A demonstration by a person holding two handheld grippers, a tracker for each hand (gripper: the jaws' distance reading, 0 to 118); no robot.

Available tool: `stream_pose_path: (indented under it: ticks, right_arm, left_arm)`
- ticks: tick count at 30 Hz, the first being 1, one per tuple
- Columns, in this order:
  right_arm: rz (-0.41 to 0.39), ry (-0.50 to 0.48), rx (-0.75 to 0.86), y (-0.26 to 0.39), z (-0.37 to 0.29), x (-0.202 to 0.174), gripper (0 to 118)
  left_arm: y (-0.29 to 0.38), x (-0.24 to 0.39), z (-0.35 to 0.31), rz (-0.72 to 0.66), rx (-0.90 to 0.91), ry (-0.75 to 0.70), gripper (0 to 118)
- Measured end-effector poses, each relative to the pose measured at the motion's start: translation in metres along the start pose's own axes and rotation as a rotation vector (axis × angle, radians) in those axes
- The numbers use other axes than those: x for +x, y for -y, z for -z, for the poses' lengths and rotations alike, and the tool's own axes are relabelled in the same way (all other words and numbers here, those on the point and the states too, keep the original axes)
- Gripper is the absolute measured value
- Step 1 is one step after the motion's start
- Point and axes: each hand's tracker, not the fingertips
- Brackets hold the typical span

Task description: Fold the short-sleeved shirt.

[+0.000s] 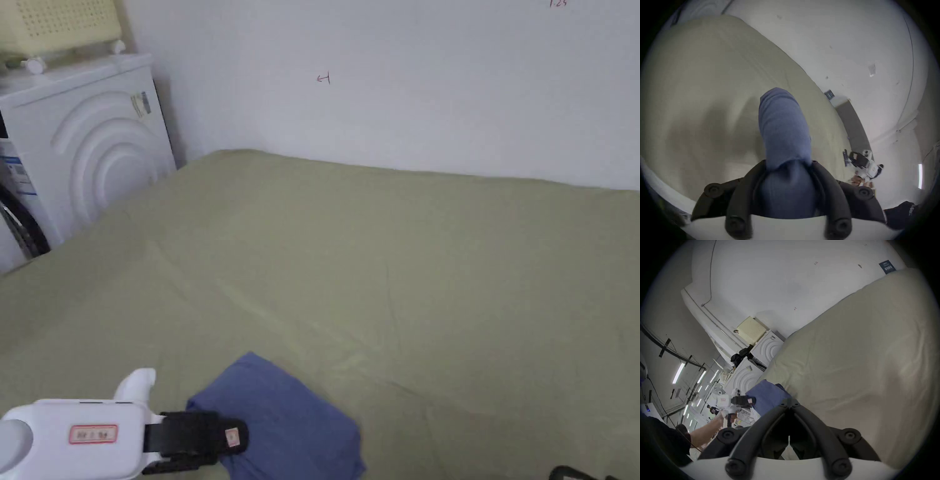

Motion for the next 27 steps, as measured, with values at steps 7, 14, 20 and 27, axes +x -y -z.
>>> stream_pose_path:
  ticks: [7, 14, 20, 27]
  right_arm:
    - [-0.024, 0.068, -0.019, 0.012, 0.000, -0.021, 0]
    - [-0.046, 0.145, -0.059, 0.024, -0.002, -0.037, 0]
    - [-0.134, 0.144, -0.049, 0.025, -0.015, -0.062, 0]
    - [-0.247, 0.205, 0.084, 0.009, -0.067, -0.108, 0]
  left_arm:
    - [-0.042, -0.095, -0.088, -0.093, 0.127, -0.143, 32]
    - [-0.029, -0.189, -0.093, -0.299, 0.161, -0.252, 65]
    - [-0.002, -0.178, -0.111, -0.444, 0.326, -0.257, 76]
    - [0.029, -0.072, -0.180, -0.229, 0.540, -0.554, 79]
